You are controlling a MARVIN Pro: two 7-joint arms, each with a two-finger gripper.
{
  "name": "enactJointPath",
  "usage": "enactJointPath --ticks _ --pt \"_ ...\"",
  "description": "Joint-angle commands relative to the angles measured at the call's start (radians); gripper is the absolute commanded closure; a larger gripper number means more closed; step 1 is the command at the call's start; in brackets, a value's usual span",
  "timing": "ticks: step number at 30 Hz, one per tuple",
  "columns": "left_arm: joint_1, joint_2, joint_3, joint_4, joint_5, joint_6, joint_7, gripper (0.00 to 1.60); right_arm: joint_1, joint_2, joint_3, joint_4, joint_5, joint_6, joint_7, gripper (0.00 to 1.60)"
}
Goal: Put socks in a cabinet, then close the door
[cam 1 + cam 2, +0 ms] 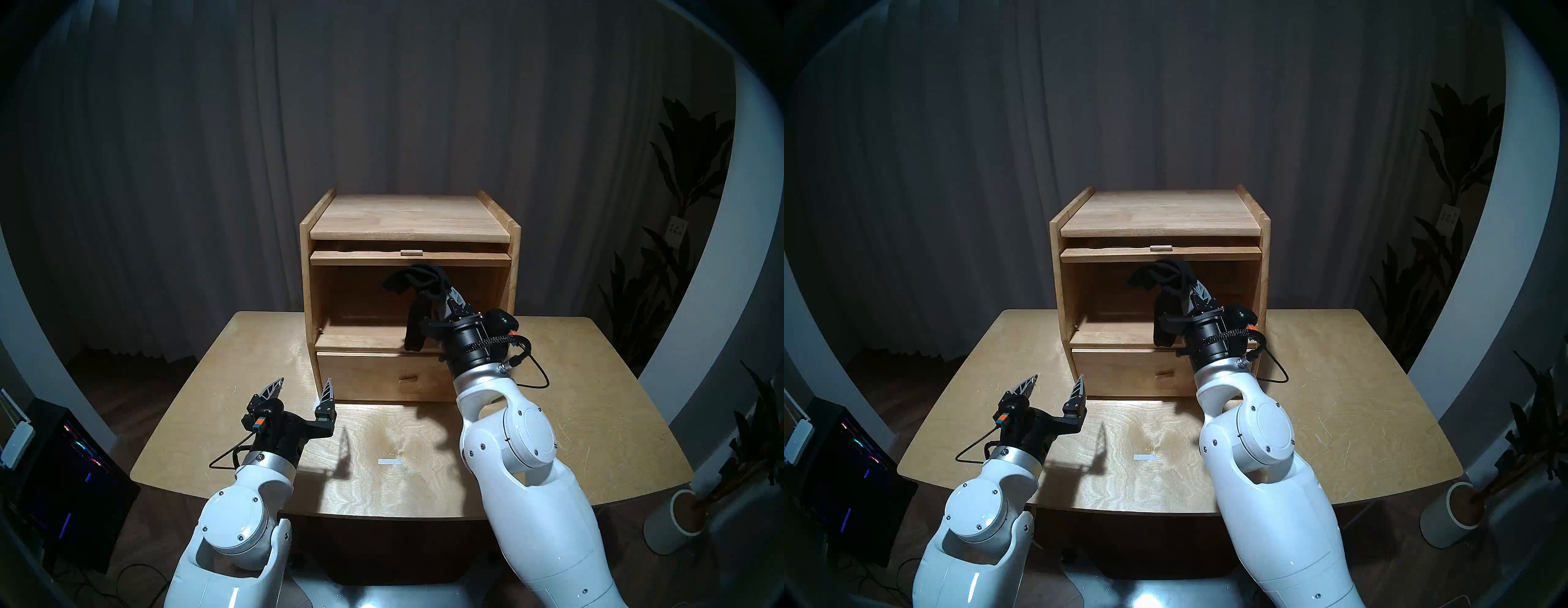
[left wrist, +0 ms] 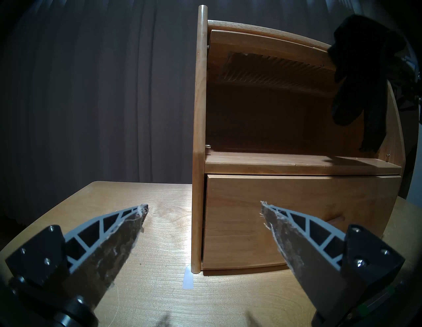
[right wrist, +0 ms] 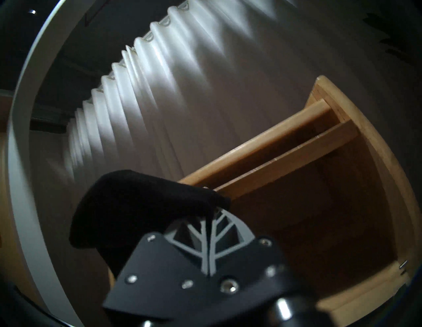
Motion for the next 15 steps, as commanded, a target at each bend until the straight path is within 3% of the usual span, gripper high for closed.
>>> enactJointPath --ticks 1,2,3,4,6,7,9,15 --pt "-0.006 0.001 -0.001 -0.026 -0.002 -0.009 -0.003 0.00 0.112 -0.063 -0.006 0.077 -0.093 0.050 -0.116 1.60" --pt "-0.006 0.001 -0.001 -0.026 -0.002 -0.009 -0.003 0.00 0.172 -0.086 -0.013 0.125 -0.113 0.072 -0.152 1.60" --pt "-0.006 0.001 -0.001 -0.026 -0.002 -0.009 -0.003 0.00 0.131 -0.068 -0.008 0.098 -0.126 0.070 -0.157 1.60" --pt "-0.006 0.001 -0.001 -0.027 -0.002 -0.009 -0.003 0.00 0.179 -0.090 -0.013 0.136 -0.145 0.086 -0.183 1.60" --pt "-0.006 0.001 -0.001 -0.027 -0.003 -0.009 -0.003 0.00 0.145 -0.072 -0.013 0.111 -0.156 0.085 -0.188 1.60" --pt "-0.006 0.002 0.000 -0.026 -0.003 -0.009 -0.003 0.00 0.211 -0.102 -0.019 0.164 -0.181 0.098 -0.214 1.60" --pt "-0.006 0.002 0.000 -0.026 -0.003 -0.009 -0.003 0.00 0.173 -0.082 -0.018 0.137 -0.195 0.104 -0.221 1.60" --pt "-0.007 0.003 0.000 -0.026 -0.003 -0.009 -0.002 0.00 0.237 -0.105 -0.028 0.186 -0.273 0.138 -0.269 1.60"
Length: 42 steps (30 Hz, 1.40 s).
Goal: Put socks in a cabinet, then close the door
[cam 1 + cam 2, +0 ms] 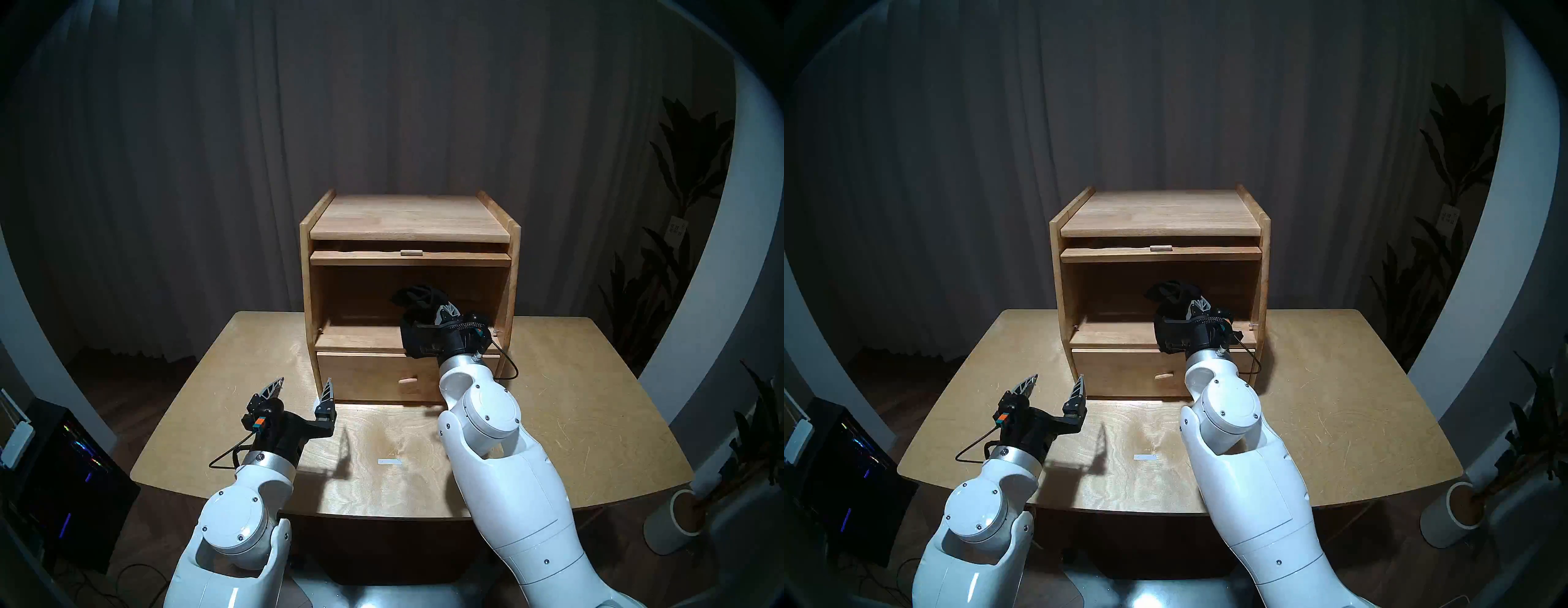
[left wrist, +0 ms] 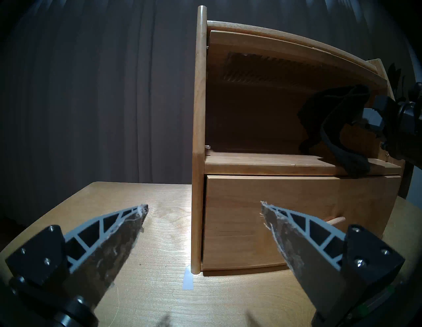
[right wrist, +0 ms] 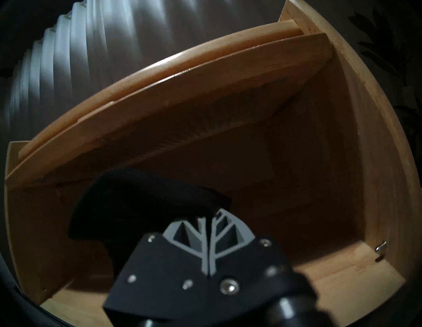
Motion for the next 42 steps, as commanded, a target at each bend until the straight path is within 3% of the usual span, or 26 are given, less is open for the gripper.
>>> enactJointPath --ticks 1,12,31,32,33,37,42 --pt "-0.007 0.000 -0.001 -0.024 -0.002 -0.009 -0.002 0.00 0.112 -0.048 -0.009 0.013 -0.084 0.023 -0.039 1.60" --pt "-0.007 0.001 0.000 -0.024 -0.002 -0.008 -0.002 0.00 0.220 -0.091 -0.001 0.160 -0.219 0.077 -0.055 1.60" --pt "-0.005 0.003 0.000 -0.028 -0.005 -0.010 -0.002 0.00 0.401 -0.129 0.063 0.393 -0.342 0.068 -0.038 1.60" --pt "-0.004 0.003 0.000 -0.029 -0.005 -0.010 -0.002 0.00 0.406 -0.130 0.063 0.405 -0.349 0.060 -0.034 1.45" --pt "-0.004 0.003 -0.001 -0.030 -0.006 -0.011 -0.002 0.00 0.411 -0.134 0.064 0.415 -0.348 0.058 -0.034 0.00" --pt "-0.001 0.004 -0.001 -0.033 -0.008 -0.012 -0.003 0.00 0.446 -0.125 0.046 0.446 -0.355 0.035 -0.041 0.00" --pt "-0.002 0.005 -0.001 -0.033 -0.010 -0.011 -0.003 0.00 0.404 -0.118 0.037 0.348 -0.367 0.029 -0.045 0.00"
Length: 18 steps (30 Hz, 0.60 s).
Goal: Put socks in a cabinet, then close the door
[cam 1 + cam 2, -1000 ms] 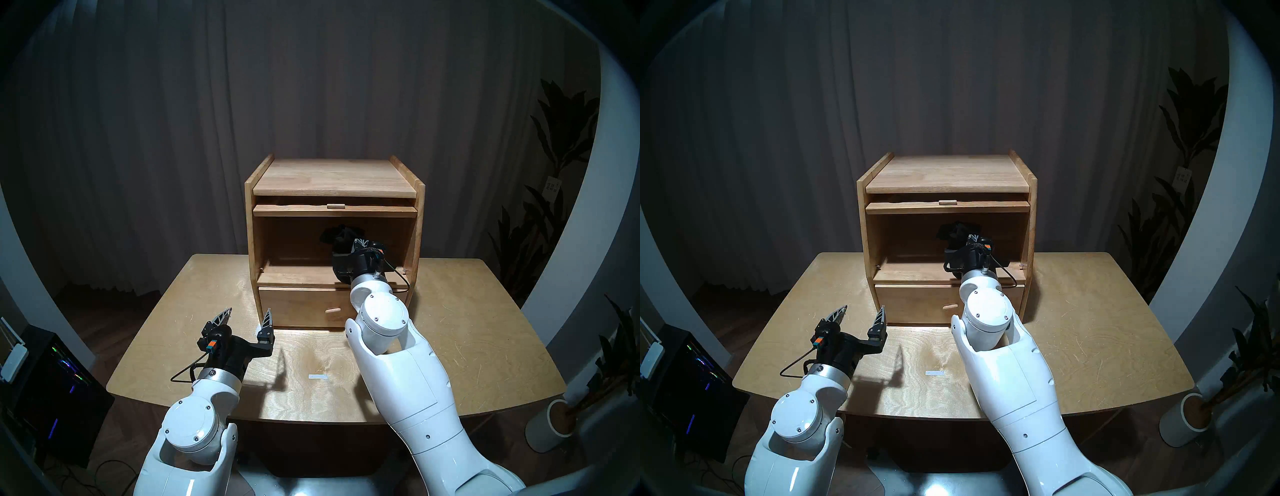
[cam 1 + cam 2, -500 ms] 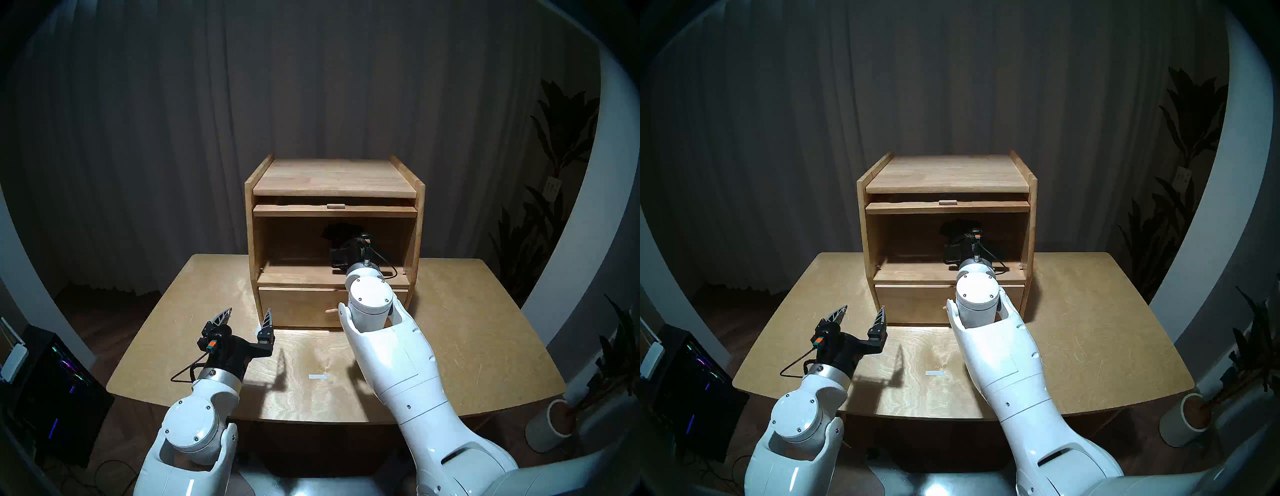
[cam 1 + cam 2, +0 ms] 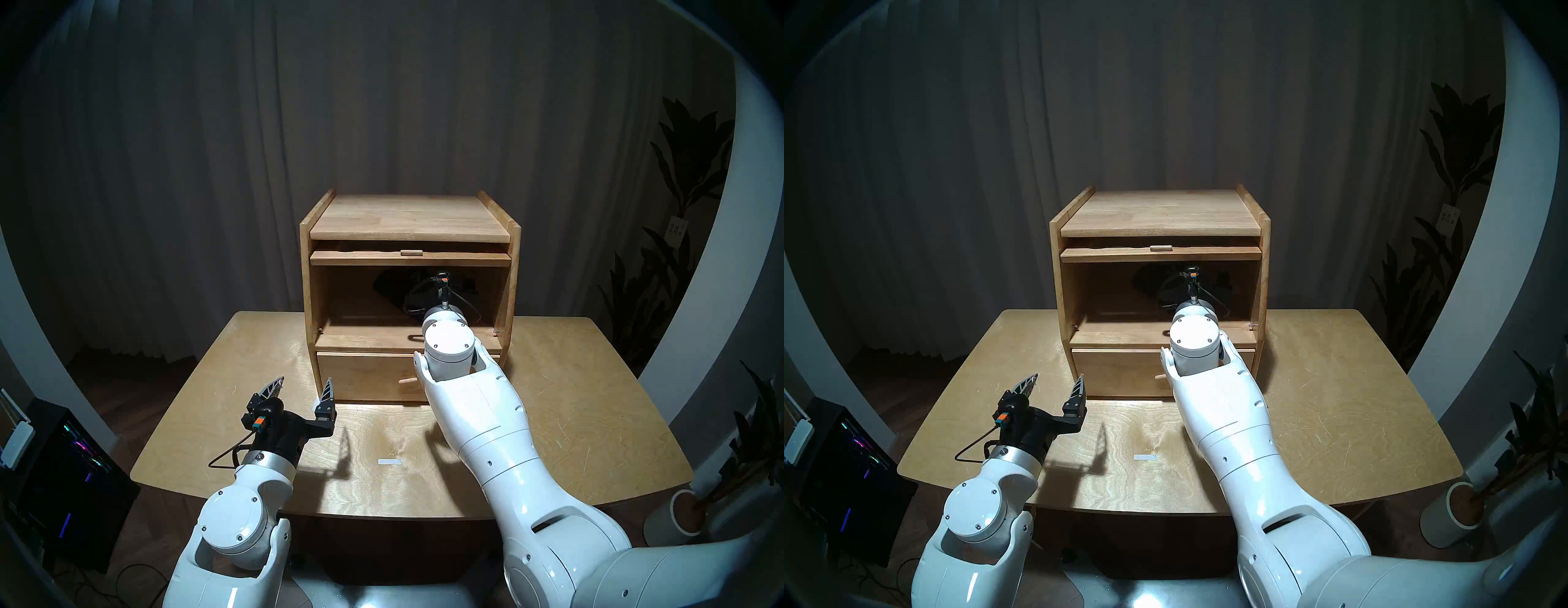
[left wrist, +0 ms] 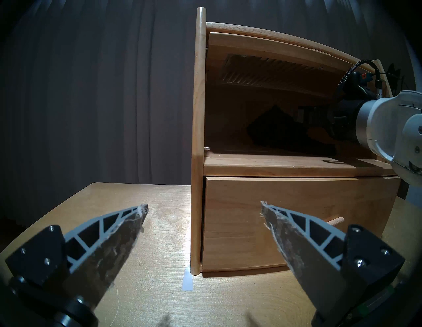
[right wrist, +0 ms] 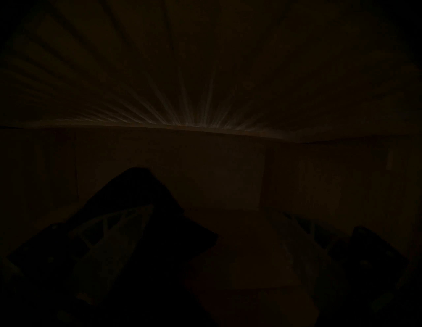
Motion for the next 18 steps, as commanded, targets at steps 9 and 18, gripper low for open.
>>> enactJointPath --ticks 9,18 --pt "-0.006 0.002 -0.001 -0.021 -0.006 -0.007 -0.002 0.00 -0.035 0.020 -0.064 -0.166 -0.038 -0.053 0.021 0.00" --pt "-0.008 0.003 0.000 -0.015 -0.009 -0.005 -0.001 0.00 -0.148 0.038 -0.070 -0.268 -0.018 -0.050 0.034 0.00"
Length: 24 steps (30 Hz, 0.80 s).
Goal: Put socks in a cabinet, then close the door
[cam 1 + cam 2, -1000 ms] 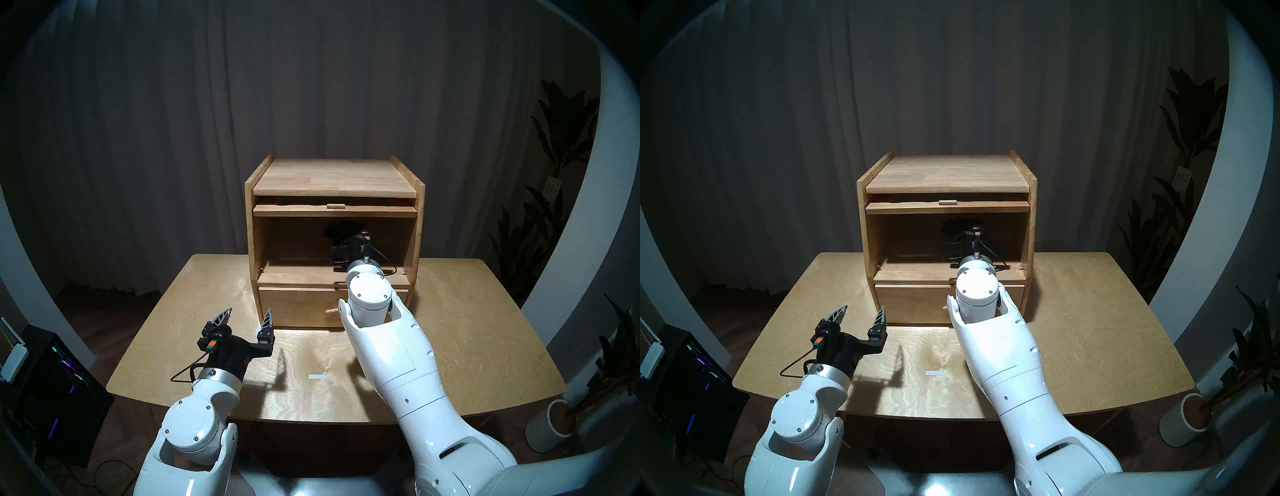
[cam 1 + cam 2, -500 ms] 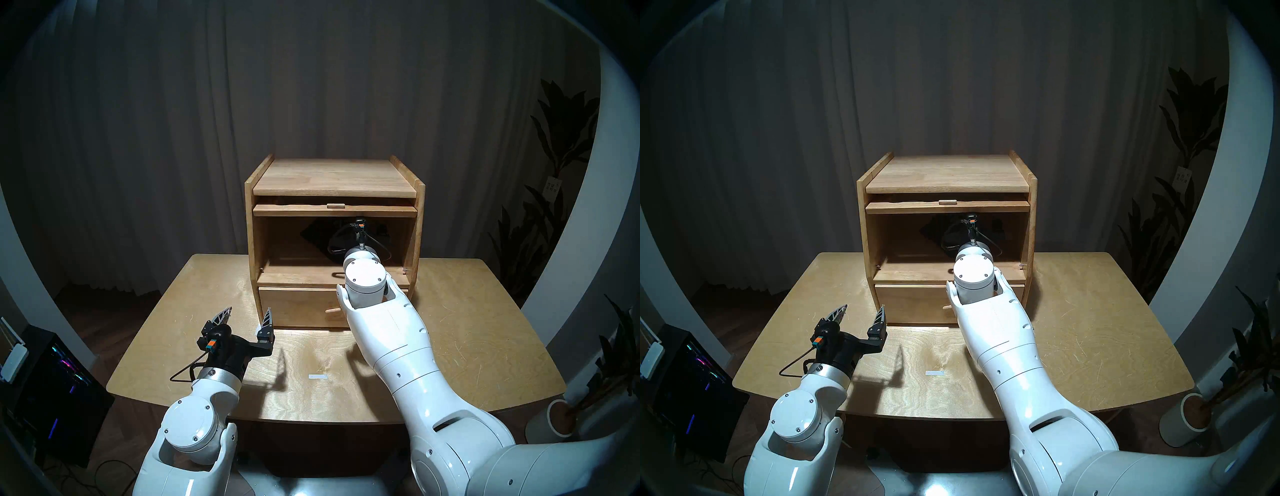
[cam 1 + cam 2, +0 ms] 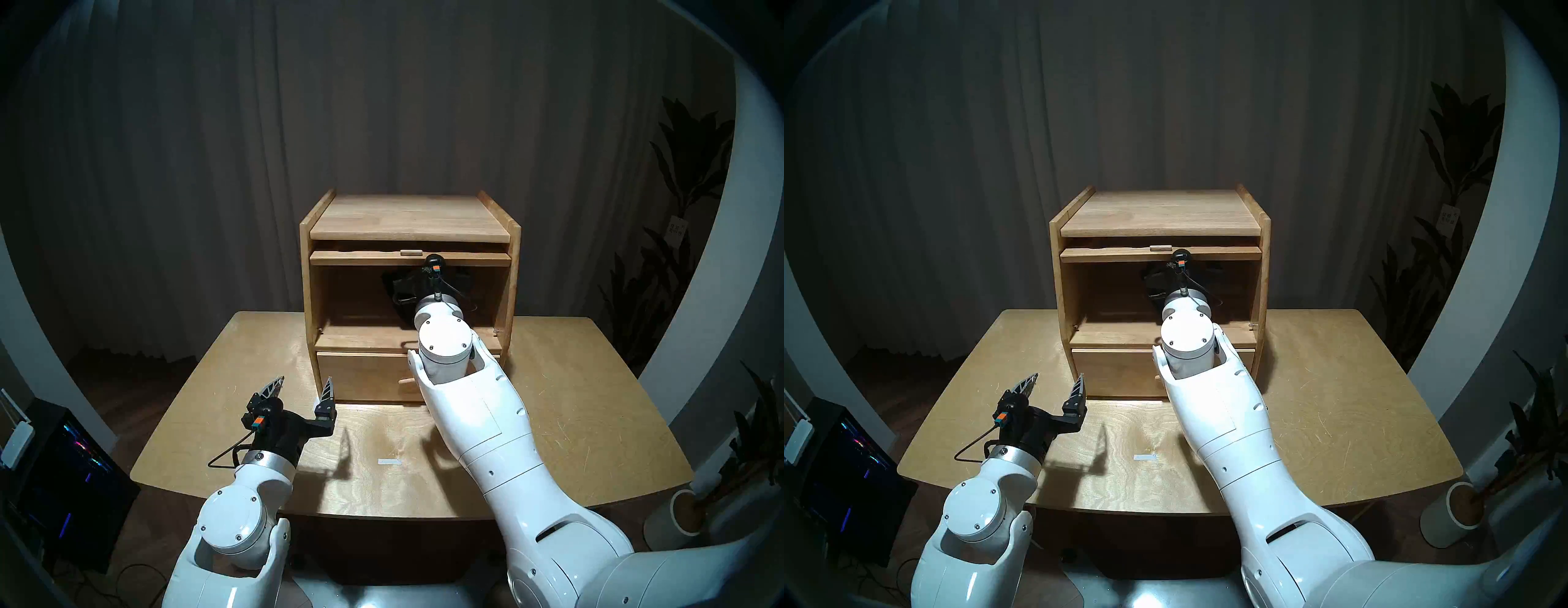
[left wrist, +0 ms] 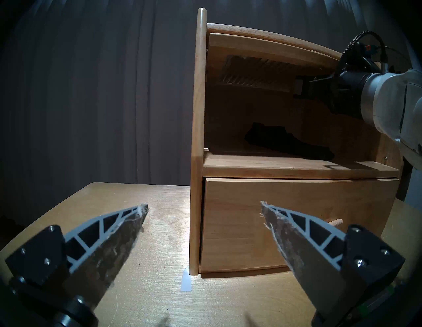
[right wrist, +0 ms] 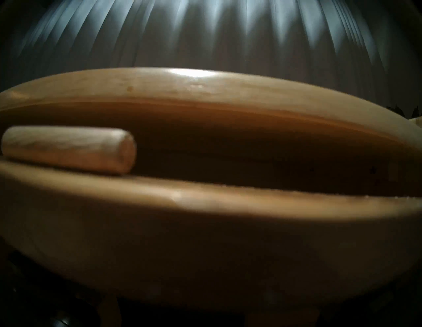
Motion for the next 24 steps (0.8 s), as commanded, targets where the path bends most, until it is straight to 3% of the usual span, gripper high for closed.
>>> enactJointPath --ticks 1,14,24 --pt "-0.008 0.000 -0.001 -0.016 0.000 -0.006 -0.001 0.00 -0.105 0.013 -0.017 -0.114 0.020 -0.005 0.011 0.00" --pt "-0.009 0.002 0.000 -0.007 -0.005 -0.005 0.000 0.00 -0.285 0.091 -0.161 -0.253 0.084 0.026 0.100 0.00" --pt "-0.010 0.004 0.001 -0.002 -0.008 -0.004 0.000 0.00 -0.343 0.154 -0.180 -0.387 0.105 -0.007 0.145 0.00"
